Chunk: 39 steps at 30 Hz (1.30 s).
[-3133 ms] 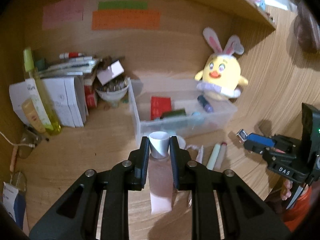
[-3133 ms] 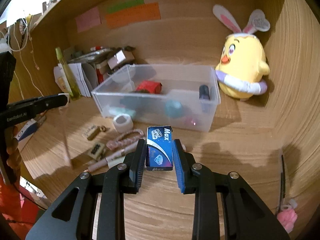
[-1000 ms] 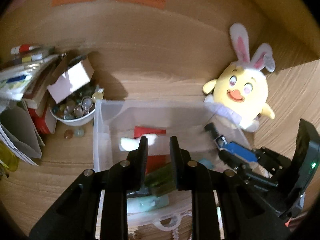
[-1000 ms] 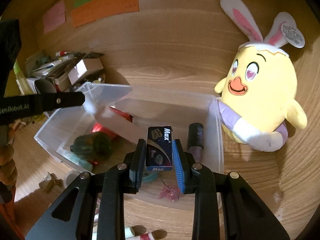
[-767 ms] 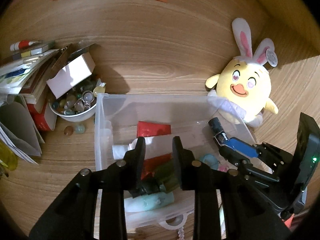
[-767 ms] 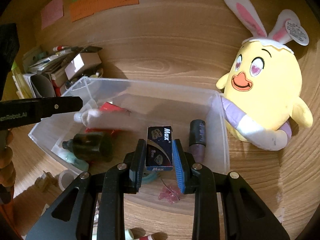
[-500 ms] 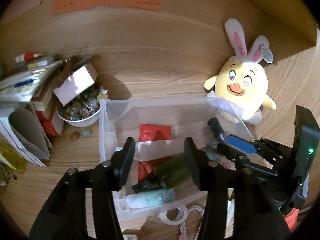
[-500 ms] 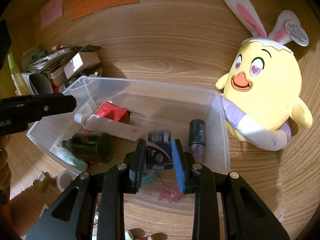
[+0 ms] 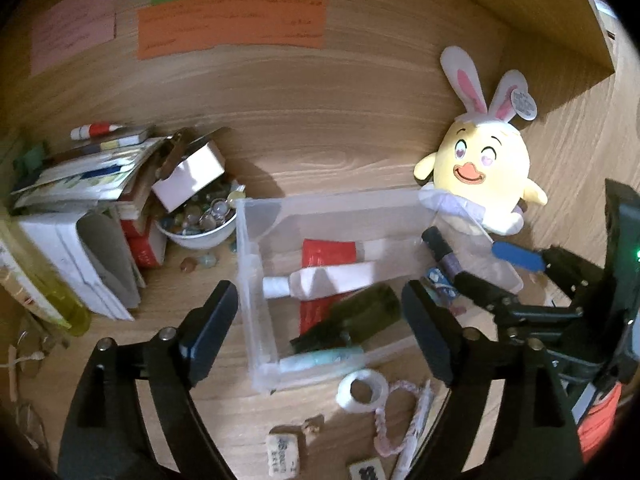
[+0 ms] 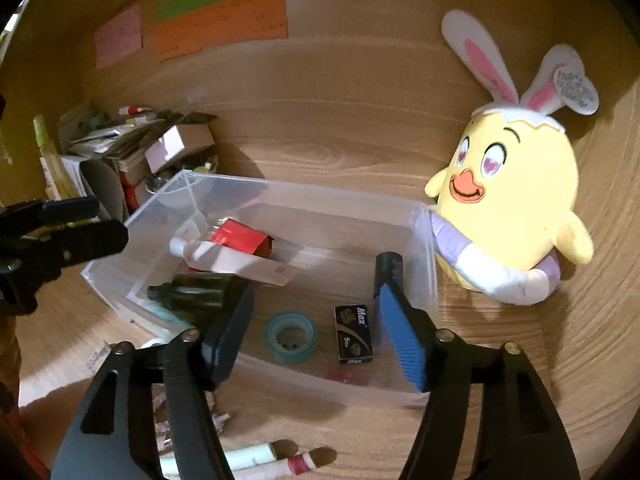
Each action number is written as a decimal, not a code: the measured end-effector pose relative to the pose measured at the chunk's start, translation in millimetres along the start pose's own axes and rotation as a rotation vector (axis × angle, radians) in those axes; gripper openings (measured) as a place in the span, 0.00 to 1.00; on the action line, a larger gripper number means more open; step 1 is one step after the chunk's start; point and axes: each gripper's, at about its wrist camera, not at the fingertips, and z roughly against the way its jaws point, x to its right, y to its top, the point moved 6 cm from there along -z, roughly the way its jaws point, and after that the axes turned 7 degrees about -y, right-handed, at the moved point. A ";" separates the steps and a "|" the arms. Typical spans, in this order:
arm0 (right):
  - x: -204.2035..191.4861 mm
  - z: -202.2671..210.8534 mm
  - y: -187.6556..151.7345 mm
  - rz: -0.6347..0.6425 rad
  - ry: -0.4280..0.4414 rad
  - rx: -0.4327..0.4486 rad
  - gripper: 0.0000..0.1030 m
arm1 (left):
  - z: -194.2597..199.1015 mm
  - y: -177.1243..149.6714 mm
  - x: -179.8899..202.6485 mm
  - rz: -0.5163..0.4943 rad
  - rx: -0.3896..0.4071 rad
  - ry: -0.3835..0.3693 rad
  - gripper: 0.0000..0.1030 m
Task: Organize objects
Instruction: 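Withdraw both tools from the box toward the remaining items, then grasp the beige eraser with the left tool while the right tool grasps the red-banded white tube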
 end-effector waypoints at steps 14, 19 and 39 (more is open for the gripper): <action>-9.6 36.4 -32.0 0.022 0.047 -0.007 0.80 | 14.4 -50.6 -19.0 0.006 -0.052 0.048 0.87; -12.5 33.0 -63.5 0.049 0.083 -0.070 0.82 | 13.7 -72.3 -28.0 0.024 -0.095 0.063 0.87; -37.9 12.0 -121.6 0.242 0.114 -0.231 0.86 | -0.6 -135.2 -28.5 0.027 -0.239 0.092 0.87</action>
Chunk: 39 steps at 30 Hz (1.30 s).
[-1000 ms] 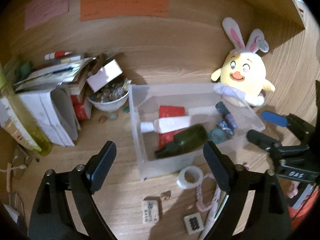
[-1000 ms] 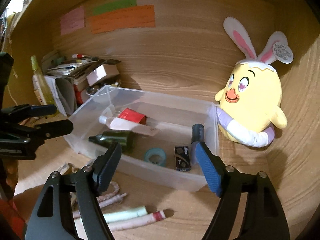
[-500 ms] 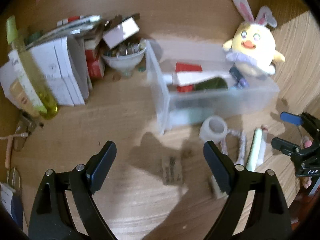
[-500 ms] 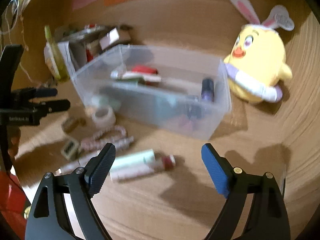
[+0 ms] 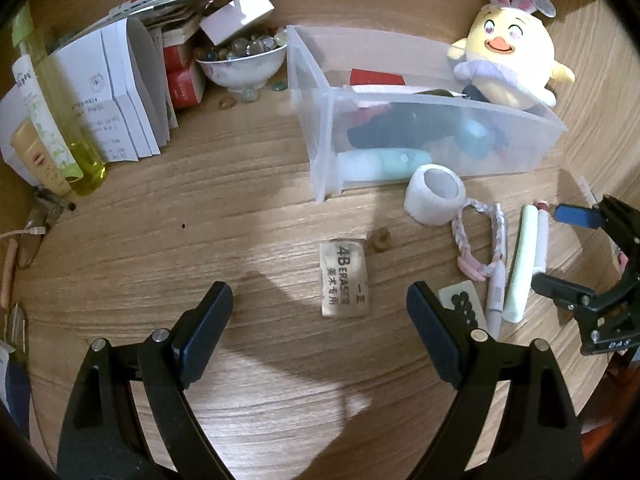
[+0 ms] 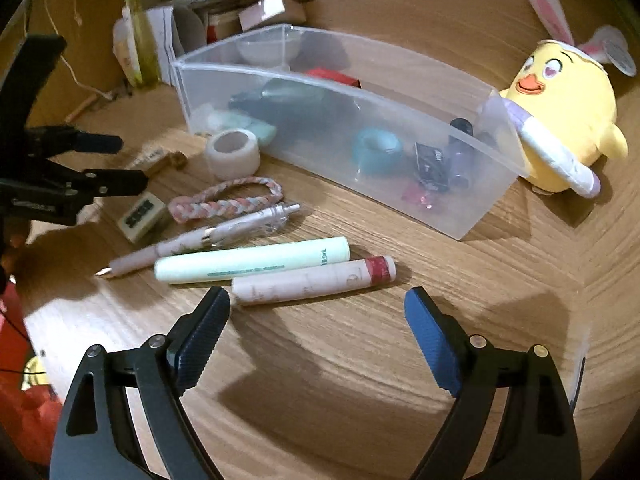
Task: Organize objects
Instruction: 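Grasp the beige eraser with the left tool while the right tool grasps the red-banded white tube, then carry the beige eraser and red-banded tube into the clear box and release both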
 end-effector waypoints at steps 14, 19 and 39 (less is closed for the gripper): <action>15.7 -4.9 5.0 -0.065 0.055 0.014 0.80 | 1.5 3.9 -3.3 0.030 0.034 -0.031 0.27; 14.4 0.3 4.6 -0.071 0.058 0.037 0.80 | 3.1 3.7 -10.2 0.078 0.048 -0.023 0.23; 46.6 45.1 33.3 -0.233 0.046 0.198 0.80 | 47.4 32.5 -2.4 0.090 0.180 -0.034 0.23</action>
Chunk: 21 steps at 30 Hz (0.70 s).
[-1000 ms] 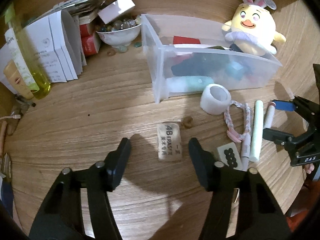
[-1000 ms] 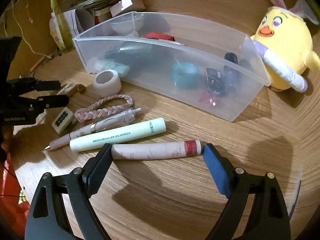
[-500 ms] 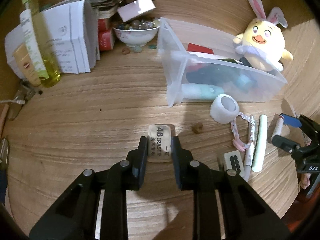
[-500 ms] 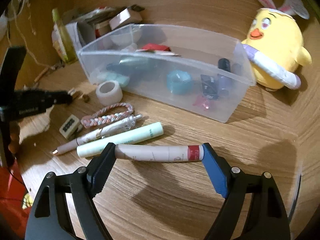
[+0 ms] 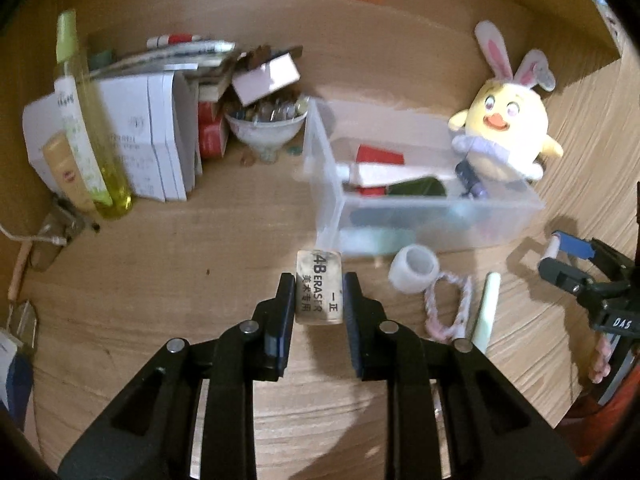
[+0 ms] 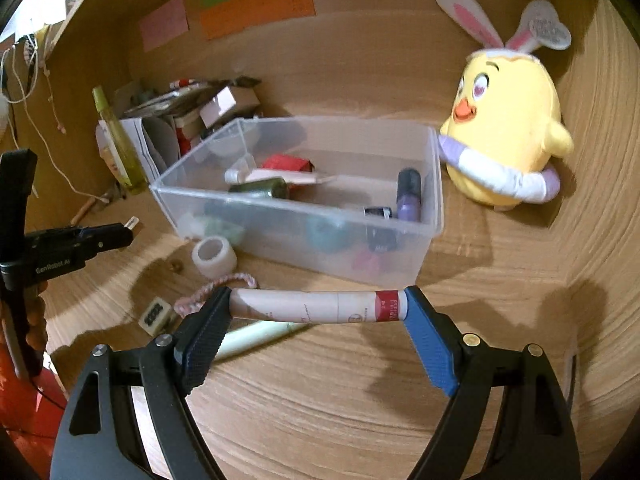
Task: Organize objects
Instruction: 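Carry the beige eraser and red-banded tube into the clear box and release both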
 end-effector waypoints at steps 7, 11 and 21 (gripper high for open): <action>-11.8 5.4 22.3 0.003 0.025 0.062 0.80 | 4.9 22.9 10.3 -0.018 0.051 -0.020 0.23; -16.7 8.2 34.9 -0.002 0.040 0.093 0.80 | 4.0 34.6 17.4 -0.025 0.070 -0.039 0.23; -13.6 -0.2 73.0 -0.017 -0.003 0.127 0.80 | -5.1 68.7 35.4 -0.066 0.094 -0.103 0.23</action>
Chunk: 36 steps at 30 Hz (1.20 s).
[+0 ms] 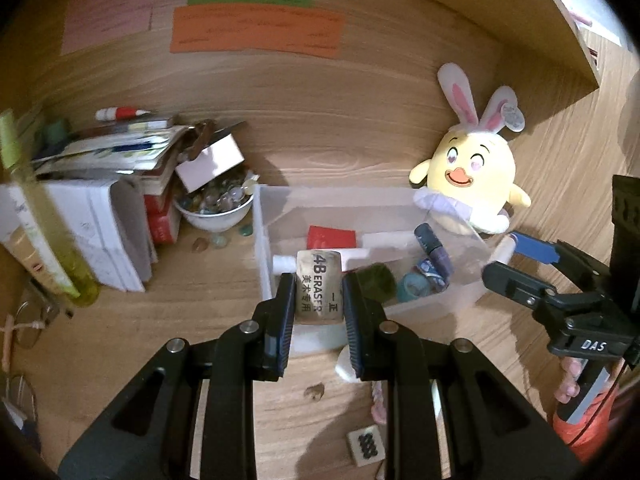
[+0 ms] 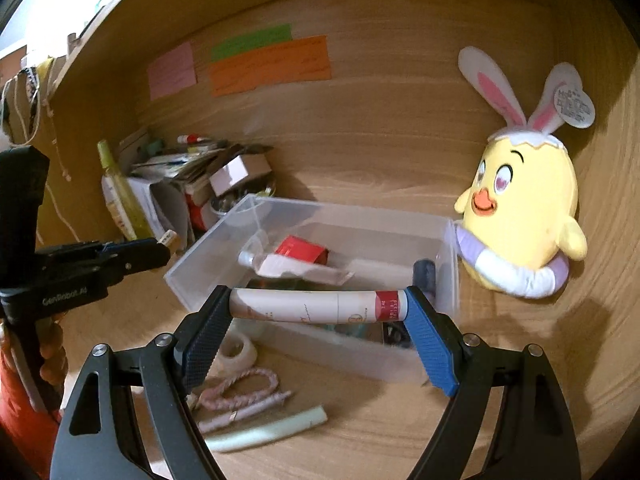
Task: Organize objects
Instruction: 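Carry the beige eraser and red-banded tube into the clear box and release both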
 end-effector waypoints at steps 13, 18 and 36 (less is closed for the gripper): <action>16.6 -62.8 -6.2 -0.063 -0.002 -0.125 0.80 | -44.7 6.5 -3.5 0.010 -0.074 0.034 0.23; 15.4 -71.8 -7.1 -0.057 -0.013 -0.138 0.80 | -57.9 8.3 -7.7 0.014 -0.090 0.035 0.23; 4.3 -79.4 -13.4 -0.008 -0.001 -0.175 0.81 | -68.5 4.7 -5.7 0.003 -0.125 0.015 0.27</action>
